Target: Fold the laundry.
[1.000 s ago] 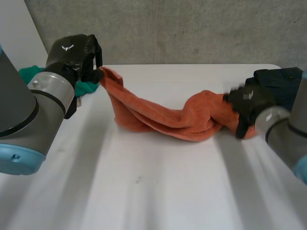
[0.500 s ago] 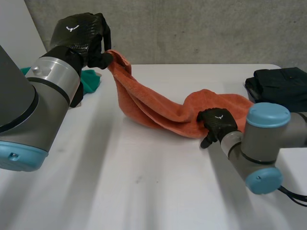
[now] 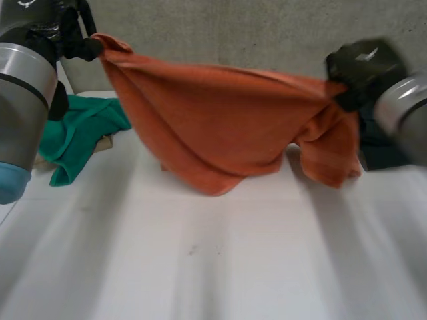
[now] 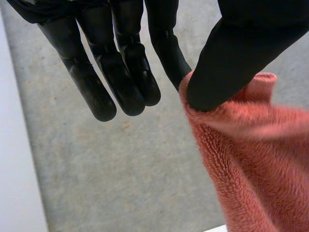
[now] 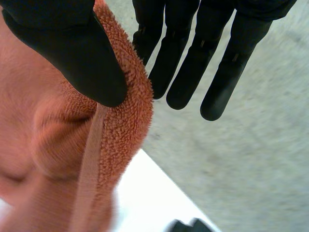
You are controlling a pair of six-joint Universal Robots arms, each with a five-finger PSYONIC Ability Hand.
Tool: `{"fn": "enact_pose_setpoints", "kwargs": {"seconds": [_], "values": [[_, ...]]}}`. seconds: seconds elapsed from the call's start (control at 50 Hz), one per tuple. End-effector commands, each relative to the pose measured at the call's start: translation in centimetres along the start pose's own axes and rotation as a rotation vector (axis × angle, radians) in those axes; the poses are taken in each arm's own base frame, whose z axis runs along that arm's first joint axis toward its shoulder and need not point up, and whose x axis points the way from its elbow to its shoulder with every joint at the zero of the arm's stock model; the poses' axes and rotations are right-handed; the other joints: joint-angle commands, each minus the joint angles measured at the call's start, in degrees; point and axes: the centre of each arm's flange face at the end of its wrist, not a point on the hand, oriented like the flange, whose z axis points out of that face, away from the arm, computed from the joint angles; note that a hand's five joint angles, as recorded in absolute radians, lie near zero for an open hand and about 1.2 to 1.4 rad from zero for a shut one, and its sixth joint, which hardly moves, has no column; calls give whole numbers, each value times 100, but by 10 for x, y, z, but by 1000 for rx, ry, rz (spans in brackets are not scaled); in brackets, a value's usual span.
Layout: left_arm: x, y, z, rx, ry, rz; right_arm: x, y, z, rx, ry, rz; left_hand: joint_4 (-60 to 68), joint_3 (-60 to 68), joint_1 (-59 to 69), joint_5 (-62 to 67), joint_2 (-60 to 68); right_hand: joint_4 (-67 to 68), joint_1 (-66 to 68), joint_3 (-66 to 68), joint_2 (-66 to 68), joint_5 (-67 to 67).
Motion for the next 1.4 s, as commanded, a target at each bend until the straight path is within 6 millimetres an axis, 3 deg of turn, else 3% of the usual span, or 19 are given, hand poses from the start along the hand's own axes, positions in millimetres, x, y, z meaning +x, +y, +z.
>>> {"fn": "enact_pose_setpoints", "kwargs": {"seconds": [0.02, 0.08, 0.12, 0.22, 0.26, 0.34, 0.42, 0.54, 0.6, 0.66, 0.76, 0.9, 0.98, 1.06, 1.1, 1.16, 1.18, 1.24, 1.4], "values": [[-6, 29, -6, -116, -10, 24, 27, -16, -30, -127, -82, -125, 1116, 1172, 1334, 1397, 1141, 1144, 1724, 1191, 1258, 1482], [-6, 54, -14, -192, -6, 39, 22, -9, -29, -166, -105, -121, 1116, 1172, 1334, 1397, 1141, 1144, 1724, 1191, 1258, 1482], [-7, 74, -15, -246, -6, 48, 14, 11, -20, -224, -137, -119, 1116, 1172, 1334, 1397, 1141, 1144, 1724, 1191, 1258, 1482], [-3, 114, 1, -275, -5, 45, -10, 41, -1, -285, -205, -133, 1116, 1172, 1334, 1397, 1141, 1144, 1724, 1191, 1258, 1482], [4, 118, 12, -234, 7, 38, -14, 50, 17, -267, -161, -154, 1116, 1172, 1334, 1397, 1141, 1144, 1724, 1191, 1258, 1482], [23, 101, 44, -50, 27, -4, -4, 48, 56, -143, 48, -200, 1116, 1172, 1334, 1397, 1141, 1144, 1724, 1191, 1258, 1482], [26, 43, 78, 238, -34, -83, 22, 10, 81, 117, 299, -220, 1116, 1172, 1334, 1397, 1141, 1144, 1724, 1191, 1258, 1482], [22, 0, 88, 445, -114, -147, 29, -65, 75, 551, 455, -236, 1116, 1172, 1334, 1397, 1141, 1144, 1724, 1191, 1258, 1482], [22, -16, 81, 485, -116, -164, 10, -73, 71, 604, 359, -255, 1116, 1172, 1334, 1397, 1141, 1144, 1724, 1191, 1258, 1482], [20, -12, 71, 445, -118, -153, -3, -70, 69, 600, 297, -257, 1116, 1172, 1334, 1397, 1141, 1144, 1724, 1191, 1258, 1482], [16, 23, 50, 312, -124, -112, -28, -30, 65, 428, 155, -237, 1116, 1172, 1334, 1397, 1141, 1144, 1724, 1191, 1258, 1482], [0, 109, 11, 38, -141, -20, -66, 52, 51, 121, -40, -195, 1116, 1172, 1334, 1397, 1141, 1144, 1724, 1191, 1258, 1482], [-9, 178, -18, -177, -145, 49, -100, 107, 40, -29, -159, -190, 1116, 1172, 1334, 1397, 1141, 1144, 1724, 1191, 1258, 1482], [-13, 215, -34, -298, -147, 86, -124, 151, 33, -149, -233, -176, 1116, 1172, 1334, 1397, 1141, 1144, 1724, 1191, 1258, 1482], [-13, 220, -39, -328, -145, 95, -133, 161, 28, -181, -260, -174, 1116, 1172, 1334, 1397, 1141, 1144, 1724, 1191, 1258, 1482], [-13, 222, -49, -393, -132, 122, -140, 160, 22, -184, -280, -167, -1680, -1625, -1463, -1400, -1656, 1144, 1724, 1191, 1258, 1482], [-12, 218, -52, -412, -125, 139, -141, 160, 21, -185, -283, -167, -3239, -3184, -3022, -2958, -3214, 1144, 1724, 1191, 1258, 1482], [-11, 191, -49, -380, -109, 168, -141, 157, 18, -181, -285, -168, -4511, -4455, -4293, -4230, -4486, 1144, 1724, 1191, 1258, 1482], [1, 134, -41, -236, 122, 284, -135, 144, 11, -159, -273, -156, -5105, -5050, -4888, -4824, -5080, 1144, 1724, 1191, 1258, 1482]]}}
